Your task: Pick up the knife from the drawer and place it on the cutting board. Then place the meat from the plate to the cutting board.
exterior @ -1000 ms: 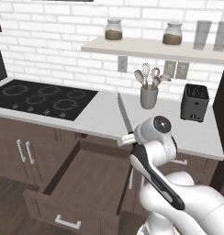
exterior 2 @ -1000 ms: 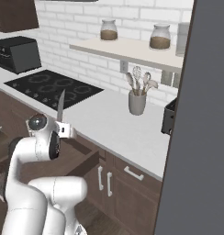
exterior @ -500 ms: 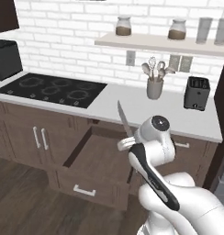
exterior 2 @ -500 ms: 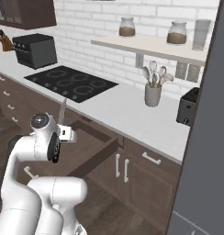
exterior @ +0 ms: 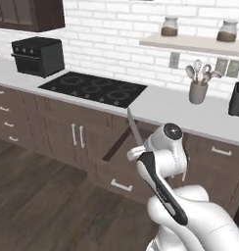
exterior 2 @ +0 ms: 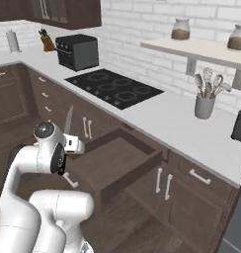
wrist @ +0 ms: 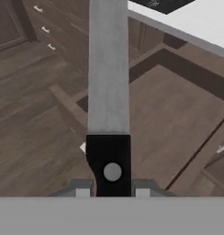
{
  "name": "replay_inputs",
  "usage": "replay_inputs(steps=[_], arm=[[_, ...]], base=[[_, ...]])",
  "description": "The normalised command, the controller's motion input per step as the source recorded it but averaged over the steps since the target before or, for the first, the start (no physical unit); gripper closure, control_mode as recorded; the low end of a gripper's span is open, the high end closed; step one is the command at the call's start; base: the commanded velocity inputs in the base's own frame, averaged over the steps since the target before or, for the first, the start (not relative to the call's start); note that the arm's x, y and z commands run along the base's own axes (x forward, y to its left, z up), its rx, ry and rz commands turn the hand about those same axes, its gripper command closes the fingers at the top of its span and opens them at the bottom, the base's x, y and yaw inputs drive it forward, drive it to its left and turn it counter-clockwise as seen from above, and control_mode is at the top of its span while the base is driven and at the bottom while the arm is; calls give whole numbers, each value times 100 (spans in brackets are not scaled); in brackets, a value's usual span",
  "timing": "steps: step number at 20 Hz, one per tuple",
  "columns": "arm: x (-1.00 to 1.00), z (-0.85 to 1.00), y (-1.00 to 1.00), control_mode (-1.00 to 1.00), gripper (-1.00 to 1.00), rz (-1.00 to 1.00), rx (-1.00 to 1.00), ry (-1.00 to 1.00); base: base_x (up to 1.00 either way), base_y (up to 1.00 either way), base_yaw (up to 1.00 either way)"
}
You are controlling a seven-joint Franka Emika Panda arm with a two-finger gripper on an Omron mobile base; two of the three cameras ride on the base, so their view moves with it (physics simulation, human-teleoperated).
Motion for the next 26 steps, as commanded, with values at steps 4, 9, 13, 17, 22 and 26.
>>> replay_inputs(steps=[4, 9, 13, 17, 22, 26], arm=[[0, 0, 0, 100, 100, 0, 0, 0], [0, 0, 0, 100, 100, 0, 0, 0], [0, 0, 0, 100, 100, 0, 0, 0], [0, 0, 0, 100, 100, 0, 0, 0], [0, 0, 0, 100, 100, 0, 0, 0], [0, 0, 0, 100, 100, 0, 0, 0]], base=[[2, 100, 53], [0, 100, 59], [1, 98, 63], [35, 39, 58], [48, 5, 64], [72, 0, 63]])
